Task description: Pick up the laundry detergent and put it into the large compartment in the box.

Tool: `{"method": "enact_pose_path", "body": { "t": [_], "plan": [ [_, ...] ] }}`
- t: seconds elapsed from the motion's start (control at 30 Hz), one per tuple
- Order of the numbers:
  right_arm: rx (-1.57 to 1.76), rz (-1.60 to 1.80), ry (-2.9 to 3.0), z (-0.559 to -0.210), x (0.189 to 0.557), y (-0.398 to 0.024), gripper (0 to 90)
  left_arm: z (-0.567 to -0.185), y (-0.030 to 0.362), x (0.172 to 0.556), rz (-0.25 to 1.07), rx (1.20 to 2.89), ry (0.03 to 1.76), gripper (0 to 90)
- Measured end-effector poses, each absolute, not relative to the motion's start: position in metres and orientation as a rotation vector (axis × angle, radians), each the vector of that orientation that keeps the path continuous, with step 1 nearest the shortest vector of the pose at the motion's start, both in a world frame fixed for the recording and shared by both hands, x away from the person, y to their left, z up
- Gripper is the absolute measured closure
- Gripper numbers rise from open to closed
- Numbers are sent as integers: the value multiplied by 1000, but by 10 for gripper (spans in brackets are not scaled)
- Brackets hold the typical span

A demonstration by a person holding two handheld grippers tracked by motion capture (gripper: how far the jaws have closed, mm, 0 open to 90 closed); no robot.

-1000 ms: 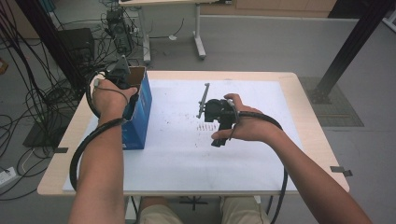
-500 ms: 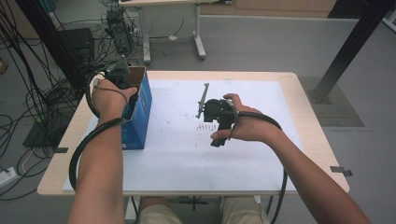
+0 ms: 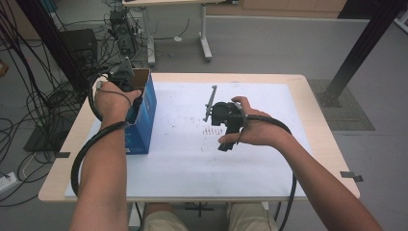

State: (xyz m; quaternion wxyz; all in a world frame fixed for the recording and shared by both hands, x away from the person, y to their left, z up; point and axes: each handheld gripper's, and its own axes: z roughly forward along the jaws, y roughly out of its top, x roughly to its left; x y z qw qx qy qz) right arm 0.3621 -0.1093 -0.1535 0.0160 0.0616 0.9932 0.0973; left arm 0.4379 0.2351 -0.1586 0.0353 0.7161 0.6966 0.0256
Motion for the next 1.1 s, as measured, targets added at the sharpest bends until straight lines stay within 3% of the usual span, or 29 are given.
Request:
{"method": "enact_pose_path", "body": {
  "t": [1.1],
  "plan": [
    [181,301,3088,-152,362,-108,58,-158,237,439,67,2210,2133,370]
  ]
}}
